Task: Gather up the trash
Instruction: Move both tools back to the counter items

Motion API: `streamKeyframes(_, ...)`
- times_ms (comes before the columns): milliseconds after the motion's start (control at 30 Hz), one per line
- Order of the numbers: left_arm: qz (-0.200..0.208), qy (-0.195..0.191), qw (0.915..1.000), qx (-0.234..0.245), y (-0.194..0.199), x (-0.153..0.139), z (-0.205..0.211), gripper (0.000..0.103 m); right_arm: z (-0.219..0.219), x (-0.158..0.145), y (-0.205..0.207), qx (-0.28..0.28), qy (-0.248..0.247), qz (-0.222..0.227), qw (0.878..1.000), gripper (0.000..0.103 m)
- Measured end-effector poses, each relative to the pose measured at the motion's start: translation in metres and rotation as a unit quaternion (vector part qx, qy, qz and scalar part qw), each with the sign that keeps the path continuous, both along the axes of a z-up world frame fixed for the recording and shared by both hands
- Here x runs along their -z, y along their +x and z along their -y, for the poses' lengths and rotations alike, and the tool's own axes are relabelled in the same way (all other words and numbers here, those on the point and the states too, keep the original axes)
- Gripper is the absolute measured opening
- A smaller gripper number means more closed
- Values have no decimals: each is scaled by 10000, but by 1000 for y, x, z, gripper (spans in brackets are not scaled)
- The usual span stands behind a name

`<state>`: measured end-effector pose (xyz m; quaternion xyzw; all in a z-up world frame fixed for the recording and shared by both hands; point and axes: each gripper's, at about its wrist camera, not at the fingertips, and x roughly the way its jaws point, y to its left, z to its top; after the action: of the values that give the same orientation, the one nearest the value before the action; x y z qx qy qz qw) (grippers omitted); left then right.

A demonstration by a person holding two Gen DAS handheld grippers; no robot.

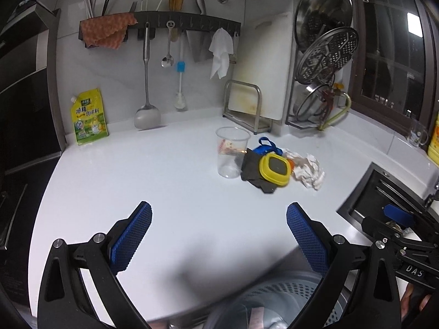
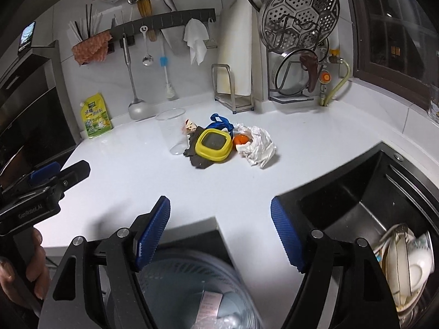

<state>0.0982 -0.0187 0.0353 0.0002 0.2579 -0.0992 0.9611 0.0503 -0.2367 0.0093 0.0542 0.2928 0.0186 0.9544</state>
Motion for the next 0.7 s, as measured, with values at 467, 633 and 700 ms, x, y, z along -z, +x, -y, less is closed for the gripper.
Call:
streamKeyframes(467, -446, 71, 9987, -245, 78, 22, 7, 97, 25, 10, 85, 63, 113, -349, 9993, 72)
streamKeyframes(633, -596, 46, 9980, -213, 102, 30, 17, 97, 34, 21, 120, 144, 131, -530, 9984, 72)
streamKeyframes(700, -588, 65, 9980, -223, 111, 32, 22, 97, 40, 27, 134, 219, 131, -596, 9979, 72)
